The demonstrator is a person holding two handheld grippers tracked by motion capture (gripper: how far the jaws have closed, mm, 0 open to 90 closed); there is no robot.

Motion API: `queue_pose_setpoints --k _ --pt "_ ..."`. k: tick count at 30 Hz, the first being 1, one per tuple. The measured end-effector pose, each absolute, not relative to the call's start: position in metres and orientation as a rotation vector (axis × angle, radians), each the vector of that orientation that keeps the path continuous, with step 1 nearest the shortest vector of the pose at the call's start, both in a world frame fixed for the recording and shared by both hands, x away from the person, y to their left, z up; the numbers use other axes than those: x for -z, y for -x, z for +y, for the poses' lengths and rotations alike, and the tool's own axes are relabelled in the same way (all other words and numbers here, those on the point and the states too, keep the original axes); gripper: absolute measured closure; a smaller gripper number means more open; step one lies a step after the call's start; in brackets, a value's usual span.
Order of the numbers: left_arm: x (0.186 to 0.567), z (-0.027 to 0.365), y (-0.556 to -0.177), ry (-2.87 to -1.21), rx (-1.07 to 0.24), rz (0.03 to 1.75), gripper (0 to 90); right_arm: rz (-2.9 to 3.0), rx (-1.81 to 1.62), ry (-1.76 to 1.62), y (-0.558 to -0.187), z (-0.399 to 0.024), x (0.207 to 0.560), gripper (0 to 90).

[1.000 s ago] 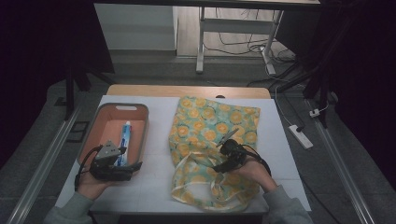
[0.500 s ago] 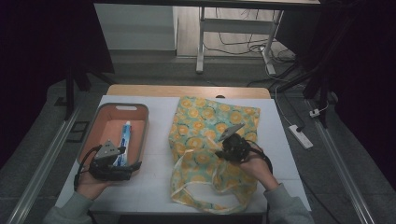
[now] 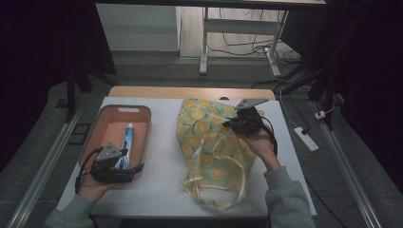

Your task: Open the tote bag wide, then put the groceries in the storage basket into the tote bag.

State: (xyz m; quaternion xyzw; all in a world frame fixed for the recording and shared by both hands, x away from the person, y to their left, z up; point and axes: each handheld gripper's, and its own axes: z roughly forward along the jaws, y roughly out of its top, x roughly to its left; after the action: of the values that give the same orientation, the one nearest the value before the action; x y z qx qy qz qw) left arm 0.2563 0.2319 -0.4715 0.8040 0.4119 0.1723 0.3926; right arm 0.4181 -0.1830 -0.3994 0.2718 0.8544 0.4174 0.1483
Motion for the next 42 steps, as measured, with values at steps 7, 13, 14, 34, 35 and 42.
queue_pose_setpoints --k 7,13,14,34,35,42 --pt "0.47 0.232 -0.257 -2.037 -0.441 1.047 17.3 2.461 -1.217 -0.808 -0.422 -0.187 0.406 86.9" --pt "0.465 0.233 -0.261 -2.022 -0.453 1.06 17.3 2.451 -1.247 -0.797 -0.416 -0.19 0.407 86.9" --pt "0.463 0.233 -0.262 -2.019 -0.455 1.066 17.3 2.448 -1.254 -0.793 -0.416 -0.19 0.406 86.9" --pt "0.447 0.252 -0.354 -2.11 -0.438 1.351 17.2 2.453 -1.265 -0.757 -0.407 -0.192 0.405 86.8" --pt "0.45 0.254 -0.361 -2.117 -0.427 1.374 17.3 2.455 -1.263 -0.758 -0.408 -0.192 0.405 86.9" --pt "0.471 0.265 -0.392 -2.157 -0.333 1.514 17.3 2.46 -1.253 -0.758 -0.408 -0.191 0.407 86.8"
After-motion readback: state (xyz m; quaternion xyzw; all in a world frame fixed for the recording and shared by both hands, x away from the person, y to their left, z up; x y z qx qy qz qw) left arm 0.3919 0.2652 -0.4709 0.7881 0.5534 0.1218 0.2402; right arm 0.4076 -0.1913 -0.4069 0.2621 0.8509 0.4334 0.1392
